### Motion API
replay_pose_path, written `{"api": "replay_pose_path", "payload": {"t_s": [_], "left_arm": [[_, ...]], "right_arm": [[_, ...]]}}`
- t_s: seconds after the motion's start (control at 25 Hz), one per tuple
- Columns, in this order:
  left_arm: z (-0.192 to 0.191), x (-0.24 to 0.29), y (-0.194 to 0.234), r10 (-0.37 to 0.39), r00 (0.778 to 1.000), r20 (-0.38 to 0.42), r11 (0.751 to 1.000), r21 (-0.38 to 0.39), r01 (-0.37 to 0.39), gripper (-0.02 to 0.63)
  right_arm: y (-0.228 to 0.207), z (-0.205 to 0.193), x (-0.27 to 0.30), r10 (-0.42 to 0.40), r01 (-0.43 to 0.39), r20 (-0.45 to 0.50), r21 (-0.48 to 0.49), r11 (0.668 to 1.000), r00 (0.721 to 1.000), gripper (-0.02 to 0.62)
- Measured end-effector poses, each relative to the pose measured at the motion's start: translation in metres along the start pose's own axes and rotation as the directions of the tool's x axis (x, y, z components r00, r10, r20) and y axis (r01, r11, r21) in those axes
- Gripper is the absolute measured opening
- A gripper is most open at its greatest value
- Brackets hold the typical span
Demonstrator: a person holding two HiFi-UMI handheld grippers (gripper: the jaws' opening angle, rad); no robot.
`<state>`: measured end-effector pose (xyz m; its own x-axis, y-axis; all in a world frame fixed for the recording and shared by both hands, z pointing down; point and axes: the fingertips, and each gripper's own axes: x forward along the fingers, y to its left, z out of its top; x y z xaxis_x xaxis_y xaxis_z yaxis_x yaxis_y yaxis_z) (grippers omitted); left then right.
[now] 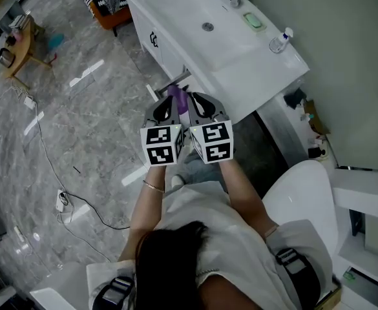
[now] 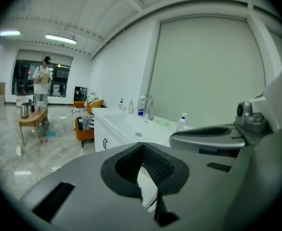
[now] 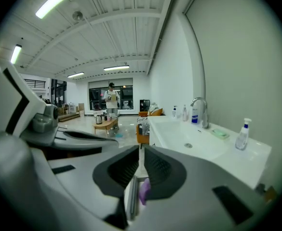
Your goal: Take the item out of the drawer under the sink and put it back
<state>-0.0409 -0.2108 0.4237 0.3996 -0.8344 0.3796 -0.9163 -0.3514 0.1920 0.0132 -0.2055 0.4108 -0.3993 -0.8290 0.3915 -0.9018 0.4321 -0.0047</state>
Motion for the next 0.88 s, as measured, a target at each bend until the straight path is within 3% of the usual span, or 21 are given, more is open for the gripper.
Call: {"api": "replay_pose_path", "payload": {"t_s": [0.08,0.16,0.32,0.48,0.88], "left_arm": [[-0.007,0.005,0.002,0.007,1.0,-0.021,1.0,0.022,-0.006,0.003],[-0.011,0.009,0.005,0.002,1.0,-0.029,0.999,-0.033,-0.003,0.003],[-0.019,0.016,0.014,0.015,0.999,-0.05,0.997,-0.075,-0.019,0.003],[-0.032,0.026,0.021,0.031,0.995,-0.09,0.998,-0.051,-0.036,0.003],[-0.055,0.05,0.043,0.058,0.986,-0.156,0.986,-0.143,-0.08,0.003]], "right_arm": [[-0.002,-0.006,0.004,0.007,-0.006,-0.017,0.015,1.0,1.0,0.036],[-0.004,-0.01,0.009,0.015,-0.015,-0.027,0.029,0.999,1.0,0.124],[-0.01,-0.019,0.018,0.019,-0.017,-0.057,0.035,0.999,0.998,0.126],[-0.009,-0.031,0.029,0.043,-0.039,-0.09,0.05,0.998,0.995,0.156],[-0.007,-0.054,0.062,0.093,-0.08,-0.161,0.081,0.993,0.983,0.175]]}}
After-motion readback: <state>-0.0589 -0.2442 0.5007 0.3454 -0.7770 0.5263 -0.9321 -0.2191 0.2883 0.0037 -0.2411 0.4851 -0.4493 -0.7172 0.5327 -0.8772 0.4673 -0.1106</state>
